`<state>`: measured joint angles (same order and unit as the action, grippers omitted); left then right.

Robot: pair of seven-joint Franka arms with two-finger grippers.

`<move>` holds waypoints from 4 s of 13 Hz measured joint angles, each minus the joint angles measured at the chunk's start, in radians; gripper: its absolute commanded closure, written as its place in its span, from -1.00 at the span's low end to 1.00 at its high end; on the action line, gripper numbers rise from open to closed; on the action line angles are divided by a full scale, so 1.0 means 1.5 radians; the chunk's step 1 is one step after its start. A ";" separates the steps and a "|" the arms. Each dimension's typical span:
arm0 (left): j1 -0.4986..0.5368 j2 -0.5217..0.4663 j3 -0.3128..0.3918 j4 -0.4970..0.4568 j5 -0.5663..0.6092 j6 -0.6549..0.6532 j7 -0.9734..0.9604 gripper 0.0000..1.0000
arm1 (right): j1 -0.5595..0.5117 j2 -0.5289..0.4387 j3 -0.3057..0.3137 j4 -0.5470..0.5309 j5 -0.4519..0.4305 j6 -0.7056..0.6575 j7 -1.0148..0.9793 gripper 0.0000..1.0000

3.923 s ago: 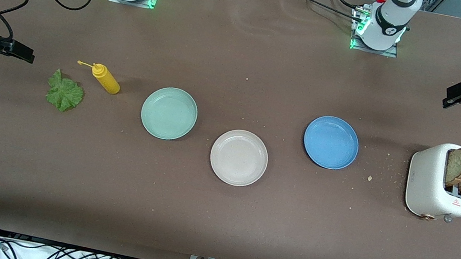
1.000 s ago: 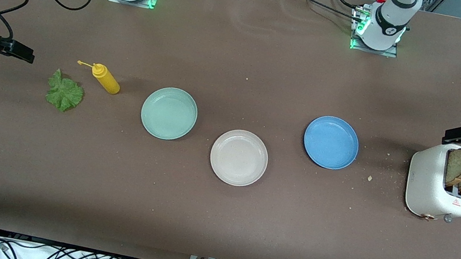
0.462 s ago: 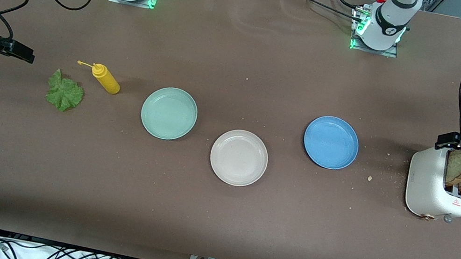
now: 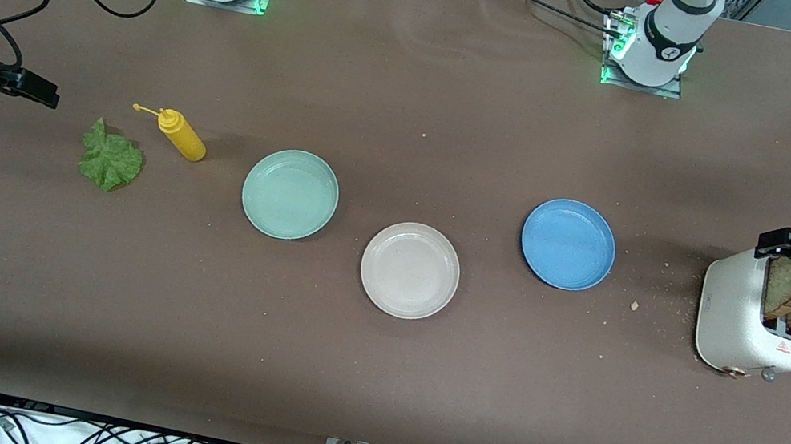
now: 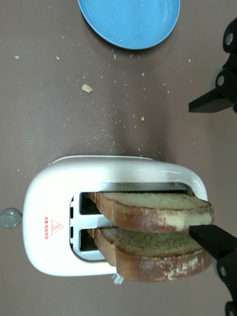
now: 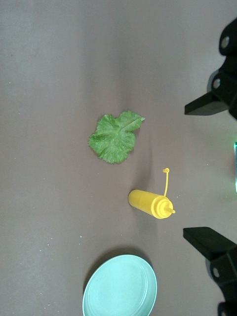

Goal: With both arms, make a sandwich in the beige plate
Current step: 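Grasp the outer toast slice with the left gripper, then lift the toast slice out of the toaster with the left gripper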

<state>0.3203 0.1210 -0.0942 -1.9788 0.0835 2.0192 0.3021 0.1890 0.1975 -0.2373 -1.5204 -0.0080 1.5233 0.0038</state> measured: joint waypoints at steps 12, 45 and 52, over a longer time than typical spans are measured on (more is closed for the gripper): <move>0.029 0.032 -0.008 0.006 0.001 0.038 0.024 -0.78 | 0.000 0.000 0.000 0.000 0.000 0.000 0.000 -0.99; 0.038 0.093 -0.006 0.069 0.001 0.032 0.027 1.00 | 0.000 0.000 0.000 0.000 0.000 0.000 0.000 -1.00; 0.035 0.088 -0.030 0.270 -0.062 -0.219 0.038 1.00 | 0.000 0.000 0.000 0.000 0.000 0.000 0.000 -0.99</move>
<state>0.3730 0.2531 -0.1396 -1.5734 -0.0100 1.6909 0.3591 0.1890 0.1978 -0.2373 -1.5204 -0.0078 1.5233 0.0035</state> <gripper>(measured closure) 0.916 0.000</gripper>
